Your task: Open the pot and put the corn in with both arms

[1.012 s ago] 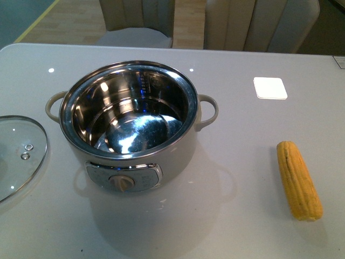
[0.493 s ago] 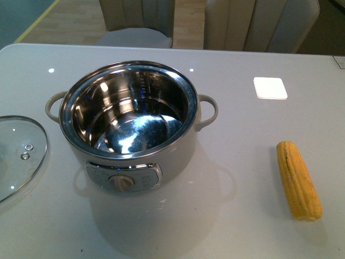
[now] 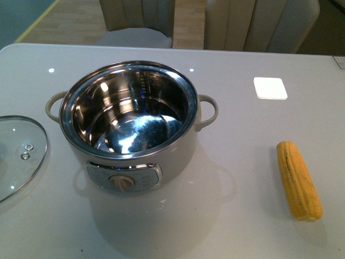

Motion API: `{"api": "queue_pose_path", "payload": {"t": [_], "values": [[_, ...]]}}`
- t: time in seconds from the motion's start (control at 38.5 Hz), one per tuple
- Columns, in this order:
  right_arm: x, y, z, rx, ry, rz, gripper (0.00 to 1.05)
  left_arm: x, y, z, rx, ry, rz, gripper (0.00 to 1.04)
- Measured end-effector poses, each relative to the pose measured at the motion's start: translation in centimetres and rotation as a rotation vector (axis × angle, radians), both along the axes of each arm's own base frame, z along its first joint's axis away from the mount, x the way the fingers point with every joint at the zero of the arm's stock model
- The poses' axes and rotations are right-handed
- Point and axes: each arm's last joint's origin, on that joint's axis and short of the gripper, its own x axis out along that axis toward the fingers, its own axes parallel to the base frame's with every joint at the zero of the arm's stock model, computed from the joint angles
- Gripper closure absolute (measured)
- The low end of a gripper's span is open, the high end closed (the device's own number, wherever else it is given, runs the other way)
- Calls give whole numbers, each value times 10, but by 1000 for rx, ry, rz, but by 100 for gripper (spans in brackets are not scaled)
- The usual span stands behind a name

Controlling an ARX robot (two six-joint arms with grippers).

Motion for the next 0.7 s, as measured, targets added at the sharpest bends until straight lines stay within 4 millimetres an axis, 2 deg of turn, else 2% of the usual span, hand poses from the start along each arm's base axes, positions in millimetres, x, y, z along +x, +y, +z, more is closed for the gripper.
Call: {"api": "queue_pose_path", "payload": {"t": [0.16, 0.52, 0.62, 0.7], "values": [[0, 0, 0, 0, 0, 0, 9, -9, 0, -3, 0, 6, 0, 101], [0, 0, 0, 0, 0, 0, 9, -10, 0, -2, 0, 3, 0, 101], [0, 0, 0, 0, 0, 0, 9, -10, 0, -2, 0, 3, 0, 77], [0, 0, 0, 0, 0, 0, 9, -10, 0, -2, 0, 4, 0, 63]]}}
